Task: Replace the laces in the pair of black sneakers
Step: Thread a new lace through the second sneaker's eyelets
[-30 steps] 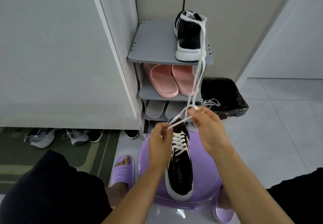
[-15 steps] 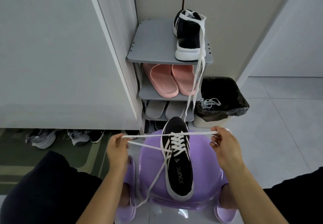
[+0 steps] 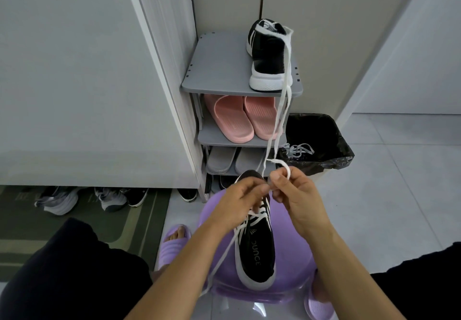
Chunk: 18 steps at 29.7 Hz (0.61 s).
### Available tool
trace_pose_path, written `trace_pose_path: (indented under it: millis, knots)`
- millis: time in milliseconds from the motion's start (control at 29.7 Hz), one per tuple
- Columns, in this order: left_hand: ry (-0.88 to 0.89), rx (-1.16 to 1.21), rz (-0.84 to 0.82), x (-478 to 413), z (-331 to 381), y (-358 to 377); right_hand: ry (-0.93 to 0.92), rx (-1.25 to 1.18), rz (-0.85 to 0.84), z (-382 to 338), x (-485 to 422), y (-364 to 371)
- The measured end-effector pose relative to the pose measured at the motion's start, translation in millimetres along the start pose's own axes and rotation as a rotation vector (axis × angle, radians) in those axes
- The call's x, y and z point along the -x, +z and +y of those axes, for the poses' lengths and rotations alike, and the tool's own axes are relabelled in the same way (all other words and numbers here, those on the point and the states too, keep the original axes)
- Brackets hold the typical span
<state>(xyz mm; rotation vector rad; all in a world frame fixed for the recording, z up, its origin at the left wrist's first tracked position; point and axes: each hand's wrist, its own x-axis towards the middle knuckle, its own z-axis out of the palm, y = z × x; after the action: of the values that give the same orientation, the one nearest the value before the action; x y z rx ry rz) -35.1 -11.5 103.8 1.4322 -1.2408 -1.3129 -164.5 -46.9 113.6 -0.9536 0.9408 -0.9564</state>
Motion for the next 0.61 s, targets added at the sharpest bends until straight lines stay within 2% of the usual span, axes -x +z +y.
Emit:
trace_pose_path:
  millis: [101, 236, 337, 506, 607]
  knots:
    - [-0.052, -0.025, 0.124, -1, -12, -12, -0.002, 0.064, 0.055, 2, 0, -8]
    - [-0.071, -0.071, 0.154, 11, -27, -30, 0.067, 0.186, 0.143, 14, 4, -15]
    - [-0.136, -0.143, 0.156, 20, -38, -45, 0.146, 0.223, 0.146, 23, 7, -18]
    - [-0.167, -0.233, 0.026, 30, -48, -51, 0.163, 0.316, 0.135, 37, 13, -11]
    - [-0.154, -0.123, -0.085, 24, -42, -26, 0.104, 0.455, 0.064, 46, 17, -1]
